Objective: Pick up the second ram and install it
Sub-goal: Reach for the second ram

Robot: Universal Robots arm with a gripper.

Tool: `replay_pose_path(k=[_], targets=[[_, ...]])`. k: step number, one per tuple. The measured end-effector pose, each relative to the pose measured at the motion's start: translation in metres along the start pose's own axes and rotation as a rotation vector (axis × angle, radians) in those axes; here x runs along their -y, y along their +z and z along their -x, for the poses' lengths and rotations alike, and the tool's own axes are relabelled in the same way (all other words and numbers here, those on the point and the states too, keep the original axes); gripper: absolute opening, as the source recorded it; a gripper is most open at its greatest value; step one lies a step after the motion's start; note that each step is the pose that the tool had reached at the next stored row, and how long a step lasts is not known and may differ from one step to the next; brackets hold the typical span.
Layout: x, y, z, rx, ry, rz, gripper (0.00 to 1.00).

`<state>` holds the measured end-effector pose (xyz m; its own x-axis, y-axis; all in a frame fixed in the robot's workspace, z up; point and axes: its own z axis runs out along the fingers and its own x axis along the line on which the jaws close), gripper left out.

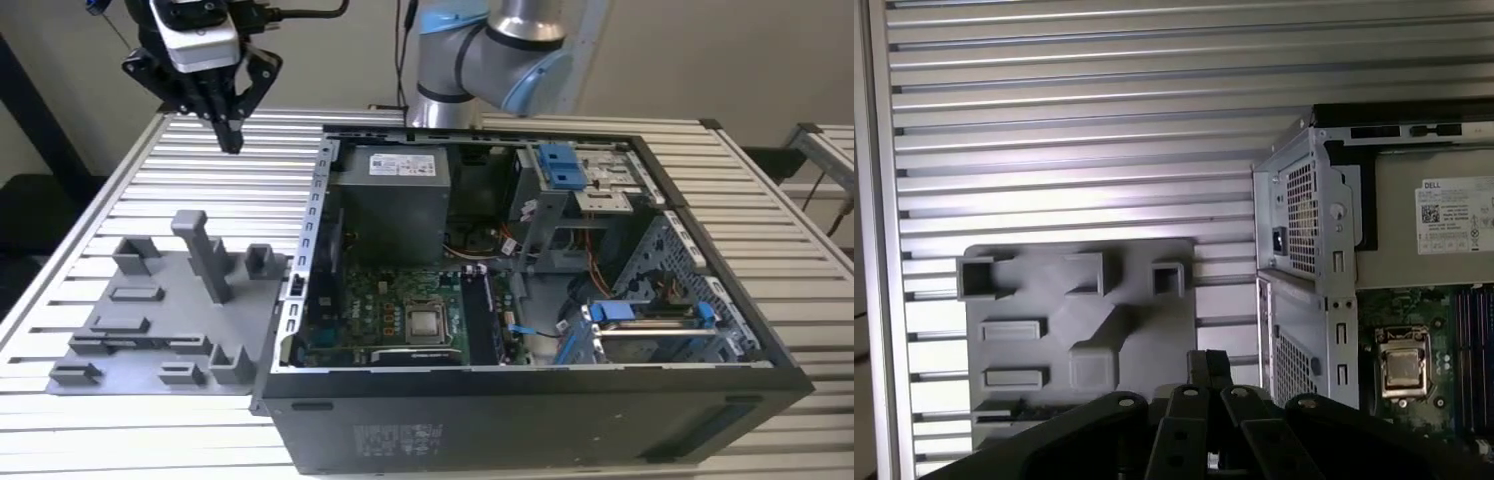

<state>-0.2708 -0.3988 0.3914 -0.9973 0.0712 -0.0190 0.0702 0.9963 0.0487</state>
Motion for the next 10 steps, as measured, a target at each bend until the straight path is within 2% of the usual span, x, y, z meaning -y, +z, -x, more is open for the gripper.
replay_pose_path(k=[10], targets=[[0.002, -0.0005, -0.0285, 0.0001, 0.0, 0.0, 0.11]])
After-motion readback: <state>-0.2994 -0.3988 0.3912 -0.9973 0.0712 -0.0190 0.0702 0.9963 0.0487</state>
